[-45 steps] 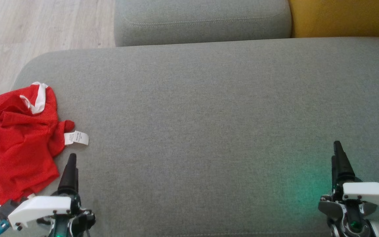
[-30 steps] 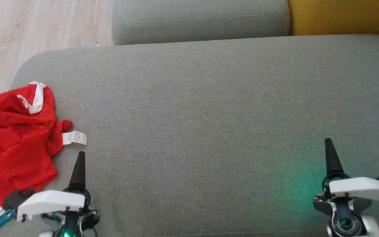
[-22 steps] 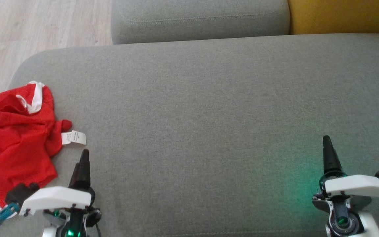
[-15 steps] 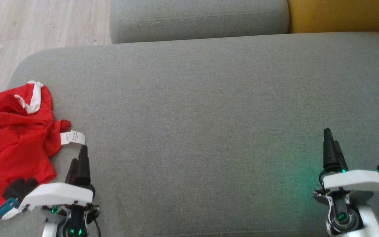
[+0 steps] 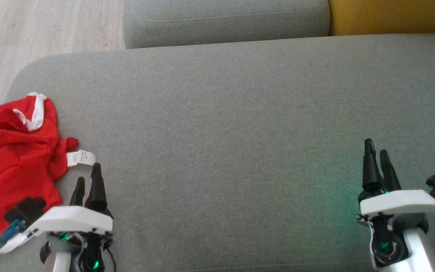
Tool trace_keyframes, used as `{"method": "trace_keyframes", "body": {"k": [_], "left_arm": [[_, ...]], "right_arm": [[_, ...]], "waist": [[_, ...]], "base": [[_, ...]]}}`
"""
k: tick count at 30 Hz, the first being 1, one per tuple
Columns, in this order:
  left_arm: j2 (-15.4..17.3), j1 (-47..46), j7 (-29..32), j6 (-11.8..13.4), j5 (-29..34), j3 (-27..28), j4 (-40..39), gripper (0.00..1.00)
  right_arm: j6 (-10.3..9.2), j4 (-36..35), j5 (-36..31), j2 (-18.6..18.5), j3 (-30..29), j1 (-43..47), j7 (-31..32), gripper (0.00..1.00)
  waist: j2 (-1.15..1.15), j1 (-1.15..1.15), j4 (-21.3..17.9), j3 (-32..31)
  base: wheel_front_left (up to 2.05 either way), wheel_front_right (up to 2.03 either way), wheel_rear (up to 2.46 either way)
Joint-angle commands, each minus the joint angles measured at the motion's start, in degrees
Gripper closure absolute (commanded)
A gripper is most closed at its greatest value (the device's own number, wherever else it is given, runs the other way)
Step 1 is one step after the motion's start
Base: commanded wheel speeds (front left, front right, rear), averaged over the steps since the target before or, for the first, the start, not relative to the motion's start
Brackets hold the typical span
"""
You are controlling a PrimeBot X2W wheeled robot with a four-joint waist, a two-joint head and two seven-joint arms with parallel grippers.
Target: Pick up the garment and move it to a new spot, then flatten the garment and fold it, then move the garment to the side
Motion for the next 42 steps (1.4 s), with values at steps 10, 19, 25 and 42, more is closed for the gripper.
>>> {"method": "trace_keyframes", "body": {"k": [10,19,25,42], "left_arm": [[1.03,-2.35,-2.18,1.51,7.94,0.39,-2.3,0.0],[1.11,-1.87,-3.86,2.6,14.76,0.18,-1.84,0.0],[1.16,-1.57,-4.87,3.15,18.77,0.22,-1.55,0.0],[1.29,-1.35,-7.71,5.2,30.49,-0.39,-0.15,0.0]], "right_arm": [[0.34,-0.19,-8.58,-0.19,1.56,-3.77,-2.21,0.0],[0.36,1.6,-16.16,-0.18,1.69,-4.23,-3.89,0.0],[0.38,2.18,-20.16,-0.2,1.44,-4.33,-4.9,0.0],[0.41,5.63,-33.79,-0.27,-0.21,-5.56,-7.76,0.0]], "waist": [[0.0,0.0,-0.46,-0.05],[0.0,0.0,-0.66,-0.55],[0.0,0.0,-0.83,-0.62],[0.0,0.0,-1.12,-0.3]], "base": [[0.0,0.0,0.0],[0.0,0.0,0.0],[0.0,0.0,0.0],[0.0,0.0,0.0]]}}
